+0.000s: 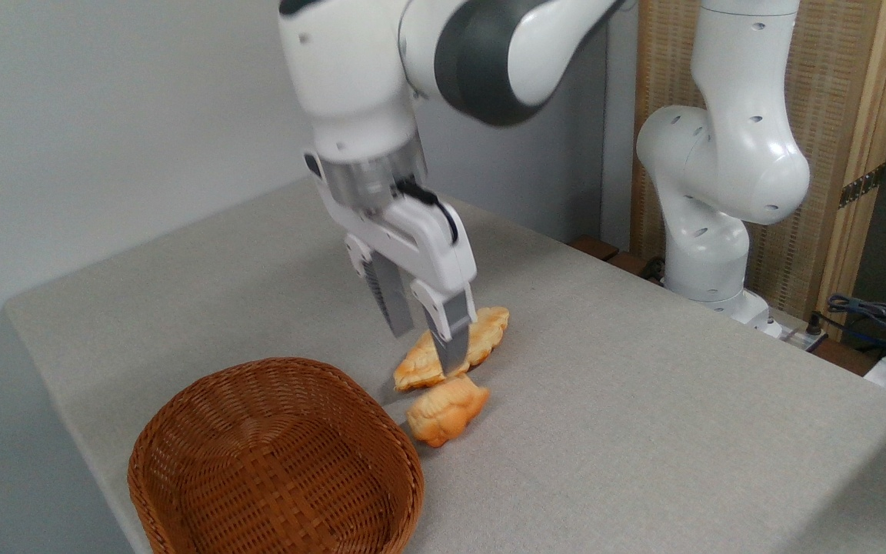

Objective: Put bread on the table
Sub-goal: 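Lower the roll onto the table and open the gripper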

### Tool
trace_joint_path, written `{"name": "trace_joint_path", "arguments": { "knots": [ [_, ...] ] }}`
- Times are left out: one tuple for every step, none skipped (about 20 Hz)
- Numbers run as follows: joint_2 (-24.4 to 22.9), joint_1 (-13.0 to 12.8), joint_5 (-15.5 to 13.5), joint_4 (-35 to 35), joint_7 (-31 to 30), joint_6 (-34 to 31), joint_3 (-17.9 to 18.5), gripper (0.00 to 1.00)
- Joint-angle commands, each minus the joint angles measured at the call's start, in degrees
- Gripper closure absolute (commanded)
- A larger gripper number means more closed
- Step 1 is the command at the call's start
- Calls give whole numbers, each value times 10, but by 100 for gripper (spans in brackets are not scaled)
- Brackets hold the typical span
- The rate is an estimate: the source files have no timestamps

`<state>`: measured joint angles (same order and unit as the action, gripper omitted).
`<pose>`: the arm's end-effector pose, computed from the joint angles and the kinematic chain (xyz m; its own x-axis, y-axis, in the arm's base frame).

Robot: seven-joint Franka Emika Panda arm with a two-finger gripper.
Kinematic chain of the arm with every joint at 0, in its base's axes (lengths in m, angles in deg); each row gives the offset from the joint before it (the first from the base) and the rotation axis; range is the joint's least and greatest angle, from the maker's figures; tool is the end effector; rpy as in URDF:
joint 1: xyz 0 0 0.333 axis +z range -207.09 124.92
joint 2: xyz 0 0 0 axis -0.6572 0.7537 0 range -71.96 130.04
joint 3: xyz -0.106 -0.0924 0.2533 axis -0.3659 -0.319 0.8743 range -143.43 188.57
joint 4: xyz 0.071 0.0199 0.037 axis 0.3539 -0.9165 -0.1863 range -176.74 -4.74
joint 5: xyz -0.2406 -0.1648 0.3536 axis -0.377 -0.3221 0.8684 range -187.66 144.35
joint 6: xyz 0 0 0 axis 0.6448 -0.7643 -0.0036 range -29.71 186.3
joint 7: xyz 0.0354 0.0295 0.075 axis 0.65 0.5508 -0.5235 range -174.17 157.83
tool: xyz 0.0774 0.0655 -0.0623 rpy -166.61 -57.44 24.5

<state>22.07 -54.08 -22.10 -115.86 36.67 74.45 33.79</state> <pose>0.5782 -0.0170 0.4410 0.6847 -0.7277 -0.0415 -0.7232 -0.6854 0.0851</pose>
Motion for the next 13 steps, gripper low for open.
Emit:
{"name": "trace_joint_path", "arguments": {
  "knots": [
    [-5, -2, -7, 30, 10, 14, 3, 0],
    [-6, -2, -7, 30, 10, 31, 4, 0],
    [-8, -2, -7, 30, 10, 46, 4, 0],
    [-8, -1, -7, 30, 10, 57, 5, 0],
    [-8, -1, -7, 30, 10, 63, 5, 0],
    [-8, -1, -7, 30, 10, 76, 5, 0],
    [-8, -1, -8, 30, 10, 87, 5, 0],
    [-8, -2, -8, 30, 10, 92, 5, 0],
    [-8, -1, -8, 30, 10, 95, 5, 0],
    [-7, -1, -8, 30, 10, 96, 5, 0],
    [-7, -1, -8, 30, 10, 97, 6, 0],
    [-7, -1, -9, 30, 10, 96, 6, 0],
    [-3, -1, -9, 30, 9, 96, 5, 0]
  ]
}}
